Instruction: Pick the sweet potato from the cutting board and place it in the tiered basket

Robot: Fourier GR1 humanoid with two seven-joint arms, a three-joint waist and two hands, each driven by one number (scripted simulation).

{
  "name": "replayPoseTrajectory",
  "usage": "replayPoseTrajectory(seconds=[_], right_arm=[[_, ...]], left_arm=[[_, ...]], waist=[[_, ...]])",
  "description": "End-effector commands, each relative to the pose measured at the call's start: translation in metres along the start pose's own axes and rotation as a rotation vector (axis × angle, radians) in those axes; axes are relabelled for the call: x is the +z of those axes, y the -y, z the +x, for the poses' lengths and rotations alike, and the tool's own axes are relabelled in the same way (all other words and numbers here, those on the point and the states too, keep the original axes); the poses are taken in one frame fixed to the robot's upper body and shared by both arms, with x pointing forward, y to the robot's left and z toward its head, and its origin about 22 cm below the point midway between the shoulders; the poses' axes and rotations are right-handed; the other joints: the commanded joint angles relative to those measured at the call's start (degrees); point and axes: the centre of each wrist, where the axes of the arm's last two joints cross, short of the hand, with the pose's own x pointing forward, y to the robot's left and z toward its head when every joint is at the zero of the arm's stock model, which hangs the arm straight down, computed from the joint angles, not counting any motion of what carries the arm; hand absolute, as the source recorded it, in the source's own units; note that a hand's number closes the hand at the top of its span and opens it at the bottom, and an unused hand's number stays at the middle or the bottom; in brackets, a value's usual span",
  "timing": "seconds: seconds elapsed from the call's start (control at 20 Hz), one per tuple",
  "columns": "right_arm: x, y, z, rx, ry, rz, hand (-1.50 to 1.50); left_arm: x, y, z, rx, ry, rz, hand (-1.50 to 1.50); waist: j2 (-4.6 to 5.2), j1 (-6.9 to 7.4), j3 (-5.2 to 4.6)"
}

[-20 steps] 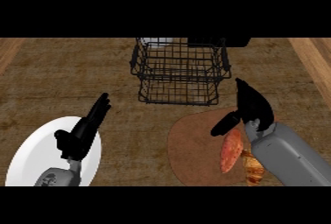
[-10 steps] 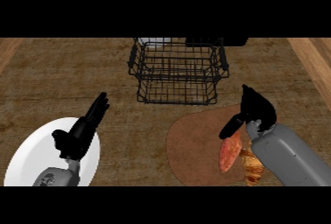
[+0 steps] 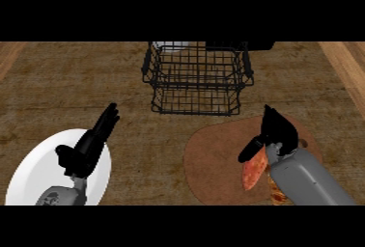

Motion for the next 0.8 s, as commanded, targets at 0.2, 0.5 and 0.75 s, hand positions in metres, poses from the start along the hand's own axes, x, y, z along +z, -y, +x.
replayPoseTrajectory(seconds=[0.2,0.5,0.75], right_arm=[[0.004,-0.009,-0.021,-0.016,-0.292,0.003,-1.50],[0.018,-0.022,-0.023,-0.044,-0.301,0.025,-1.50],[0.032,-0.043,-0.027,-0.050,-0.318,0.024,-1.50]], left_arm=[[-0.001,-0.006,0.004,-0.003,0.003,0.015,0.00],[0.004,-0.008,-0.001,0.004,0.012,-0.001,0.00],[0.006,0.004,-0.003,-0.002,0.016,-0.001,0.00]], waist=[[0.00,-0.37,0.06],[0.40,0.91,0.13],[0.47,1.34,0.18]])
